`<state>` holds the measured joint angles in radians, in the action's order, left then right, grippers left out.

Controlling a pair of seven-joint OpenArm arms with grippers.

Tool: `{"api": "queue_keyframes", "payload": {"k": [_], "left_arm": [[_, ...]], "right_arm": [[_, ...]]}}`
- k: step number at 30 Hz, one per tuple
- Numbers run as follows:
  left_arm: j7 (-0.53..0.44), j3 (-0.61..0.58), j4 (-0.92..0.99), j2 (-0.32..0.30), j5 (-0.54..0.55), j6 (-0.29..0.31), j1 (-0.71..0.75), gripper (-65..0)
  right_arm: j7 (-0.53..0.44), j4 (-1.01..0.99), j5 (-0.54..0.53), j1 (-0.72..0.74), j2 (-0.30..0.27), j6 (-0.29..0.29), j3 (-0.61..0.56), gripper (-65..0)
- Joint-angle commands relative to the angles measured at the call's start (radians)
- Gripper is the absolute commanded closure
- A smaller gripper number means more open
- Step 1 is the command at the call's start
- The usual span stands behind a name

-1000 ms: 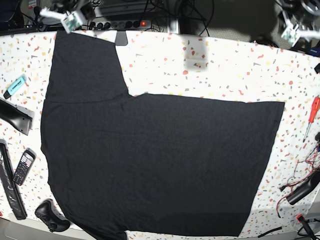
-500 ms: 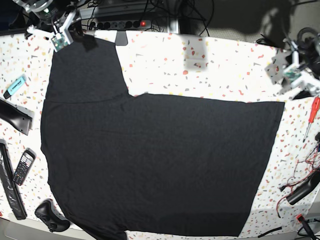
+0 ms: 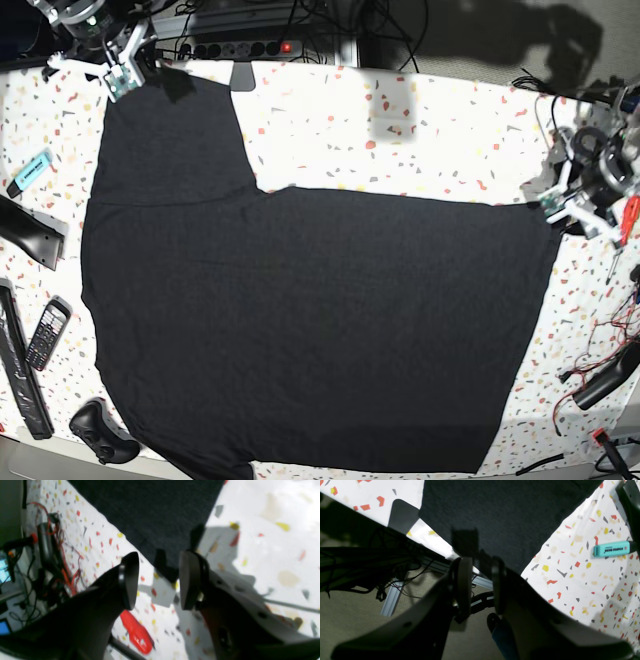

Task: Fold the T-shirt properly
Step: 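Move both grippers down toward the shirt's shoulder and hem corners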

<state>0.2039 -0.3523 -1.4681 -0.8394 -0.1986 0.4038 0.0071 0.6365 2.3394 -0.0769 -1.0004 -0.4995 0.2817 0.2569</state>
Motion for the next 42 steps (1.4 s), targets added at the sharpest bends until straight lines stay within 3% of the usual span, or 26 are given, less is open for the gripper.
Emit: {"api": "queue_keyframes", "payload": {"k": [1,7,12,18,20,23,24,29,31,36,42], "left_arm": [[-0.022,-0.016,0.013,-0.018,-0.003,-0.014,-0.038,-25.2],[-0.026,-0.165,0.162,0.044,-0.004,-0.014,-0.180,-25.2],[-0.026,-0.222,0.318,0.111,-0.014,-0.014,-0.295,-25.2],[-0.057,-0.262,0.378,0.122,-0.033,0.017,-0.348,-24.5],[-0.061,-0.277,0.378,0.122,-0.047,0.053,-0.348,-20.2],[-0.011,-0.285,0.378,0.122,-0.035,0.133,-0.348,-2.9],[0.011,-0.285,0.378,0.122,-0.036,0.160,-0.348,0.0],[0.139,-0.285,0.378,0.122,-0.036,0.172,-0.339,0.0],[0.144,-0.285,0.378,0.122,-0.036,0.172,-0.334,0.0],[0.144,-0.285,0.377,0.125,-0.036,0.170,-0.328,0.0],[0.159,-0.285,0.375,0.148,-0.036,0.170,-0.328,0.0]], "right_arm": [[-0.014,0.017,0.004,-0.008,-0.006,-0.001,0.006,-13.9],[-0.006,0.017,0.064,-0.008,0.027,-0.004,0.006,-13.9],[0.016,0.017,0.078,-0.008,0.026,-0.005,0.006,-13.9],[0.016,0.017,0.078,-0.008,0.026,-0.005,0.006,-13.9],[0.016,0.017,0.078,-0.008,0.026,-0.005,0.006,-13.9],[0.015,0.017,0.079,-0.008,0.025,-0.005,0.006,-13.9],[0.014,0.017,0.088,-0.008,0.025,-0.005,0.006,-13.9],[-0.022,0.017,0.182,-0.008,0.016,-0.005,0.006,-13.9],[-0.052,0.017,0.183,-0.008,-0.006,-0.005,0.006,-15.4],[-0.077,0.010,0.265,0.015,-0.019,-0.005,0.006,-28.9],[-0.111,0.003,0.367,0.053,-0.033,-0.005,0.006,-29.0]]}}
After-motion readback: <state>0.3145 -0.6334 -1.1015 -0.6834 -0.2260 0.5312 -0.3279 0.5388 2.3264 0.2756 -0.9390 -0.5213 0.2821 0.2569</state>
